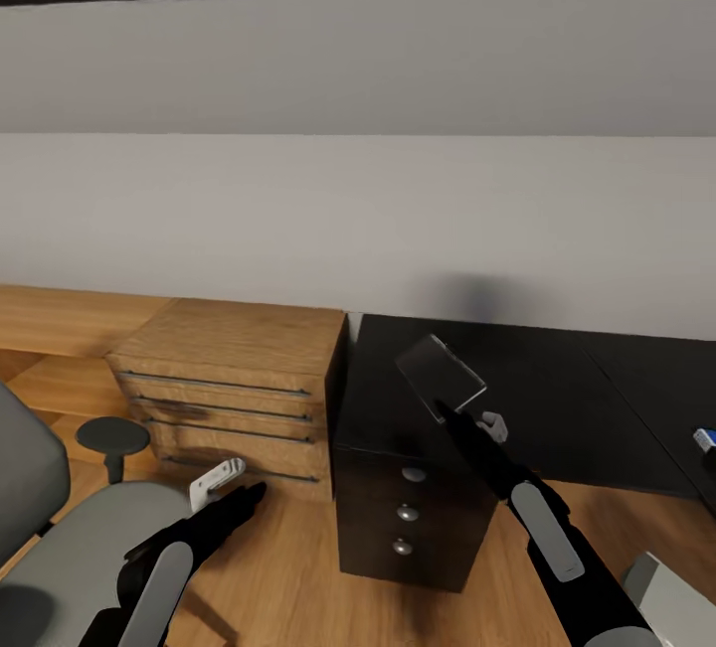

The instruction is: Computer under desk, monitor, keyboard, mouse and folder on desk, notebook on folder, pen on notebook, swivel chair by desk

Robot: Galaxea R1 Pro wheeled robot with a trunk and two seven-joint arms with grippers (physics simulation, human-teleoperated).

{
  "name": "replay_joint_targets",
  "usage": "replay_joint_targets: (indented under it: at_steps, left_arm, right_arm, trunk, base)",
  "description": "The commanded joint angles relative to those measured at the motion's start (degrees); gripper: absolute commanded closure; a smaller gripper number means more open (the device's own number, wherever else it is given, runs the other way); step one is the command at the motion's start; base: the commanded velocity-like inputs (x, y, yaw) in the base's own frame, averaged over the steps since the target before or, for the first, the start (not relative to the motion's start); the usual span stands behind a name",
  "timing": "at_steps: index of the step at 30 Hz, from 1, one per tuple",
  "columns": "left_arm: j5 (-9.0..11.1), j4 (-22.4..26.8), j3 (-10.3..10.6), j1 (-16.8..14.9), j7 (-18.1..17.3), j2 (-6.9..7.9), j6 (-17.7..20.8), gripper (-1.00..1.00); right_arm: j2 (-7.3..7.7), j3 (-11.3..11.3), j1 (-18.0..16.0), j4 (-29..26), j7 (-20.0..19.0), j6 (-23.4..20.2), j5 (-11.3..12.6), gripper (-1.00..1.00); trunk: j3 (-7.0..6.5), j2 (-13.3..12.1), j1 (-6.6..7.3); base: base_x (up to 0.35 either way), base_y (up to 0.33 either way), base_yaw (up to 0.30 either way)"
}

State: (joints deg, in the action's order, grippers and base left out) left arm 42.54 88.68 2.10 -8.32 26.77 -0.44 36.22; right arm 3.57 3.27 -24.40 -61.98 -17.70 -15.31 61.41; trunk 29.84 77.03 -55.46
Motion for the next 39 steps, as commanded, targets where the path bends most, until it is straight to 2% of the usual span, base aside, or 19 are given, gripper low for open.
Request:
replay_joint_targets:
  at_steps: [1,8,16,25,26,28,30,31,32,33,34,36,39]
  left_arm:
    - [0.61,0.09,0.01,-0.03,0.57,0.00,0.08,-1.00]
    - [0.61,0.04,0.01,-0.03,0.57,0.00,0.11,-1.00]
    - [0.57,-0.94,0.01,-0.03,0.64,0.00,0.17,-1.00]
    - [0.53,-1.52,0.06,-0.03,0.71,-0.06,0.13,-1.00]
    - [0.41,-4.35,0.11,-0.03,0.66,-0.09,0.03,-1.00]
    - [-0.77,-6.29,0.16,-0.07,0.64,-0.06,-0.13,-1.00]
    - [-4.94,-7.58,0.18,0.32,0.52,0.05,-1.32,-1.00]
    - [-5.99,-7.72,0.18,0.67,0.49,0.08,-1.78,-1.00]
    - [-8.02,-7.91,0.18,1.72,0.44,0.14,-2.94,-1.00]
    - [-8.95,-7.98,0.18,2.35,0.41,0.17,-3.64,-1.00]
    - [-11.19,-8.14,0.20,4.11,0.22,0.18,-5.93,-1.00]
    - [-12.42,-8.40,0.34,5.48,-0.37,0.19,-8.42,-1.00]
    - [-13.33,-10.02,0.79,6.76,-2.24,0.24,-11.89,-1.00]
  right_arm:
    - [0.05,0.07,-0.04,0.02,-0.14,-0.25,0.65,1.00]
    - [0.04,0.07,-0.04,0.09,-0.22,-0.17,0.64,1.00]
    - [0.12,0.07,-0.03,0.10,-0.31,-0.36,0.64,1.00]
    - [0.11,0.04,-0.03,0.12,-0.21,-0.34,0.64,1.00]
    - [0.21,0.02,-0.03,0.09,-0.23,-0.34,0.61,1.00]
    - [0.35,0.02,-0.03,0.11,-0.21,-0.34,0.62,1.00]
    - [0.37,0.05,-0.03,0.16,-0.15,-0.34,0.71,1.00]
    - [0.36,0.06,-0.03,0.16,-0.13,-0.34,0.73,1.00]
    - [0.29,0.06,-0.03,0.17,-0.05,-0.32,0.80,1.00]
    - [0.26,0.06,-0.03,0.18,0.00,-0.31,0.85,1.00]
    - [0.15,0.04,-0.03,0.17,0.15,-0.28,1.07,1.00]
    - [0.08,-0.01,-0.03,0.01,0.40,-0.30,1.51,1.00]
    - [0.08,-0.13,-0.03,-1.05,1.23,-0.32,3.97,1.00]
  trunk:
    - [0.06,0.04,0.02]
    - [0.06,0.04,0.02]
    - [0.06,0.04,0.02]
    - [0.06,0.04,0.02]
    - [0.06,0.04,0.02]
    - [0.06,0.04,0.02]
    - [0.06,0.04,0.02]
    - [0.06,0.04,0.02]
    - [0.06,0.04,0.02]
    - [0.06,0.04,0.02]
    - [0.06,0.04,0.02]
    - [0.06,0.04,0.02]
    - [0.06,0.04,0.02]
  base:
    - [-0.248,0.000,-0.242]
    - [-0.312,0.000,-0.251]
    - [-0.323,-0.017,-0.045]
    - [-0.099,-0.266,-0.002]
    - [-0.002,-0.049,0.000]
    - [-0.001,-0.021,0.000]
    - [0.000,-0.007,0.000]
    - [0.000,-0.004,0.000]
    - [0.000,-0.003,0.000]
    - [0.000,-0.002,0.000]
    - [0.000,-0.001,0.000]
    - [0.000,0.000,0.000]
    - [0.000,0.000,0.000]
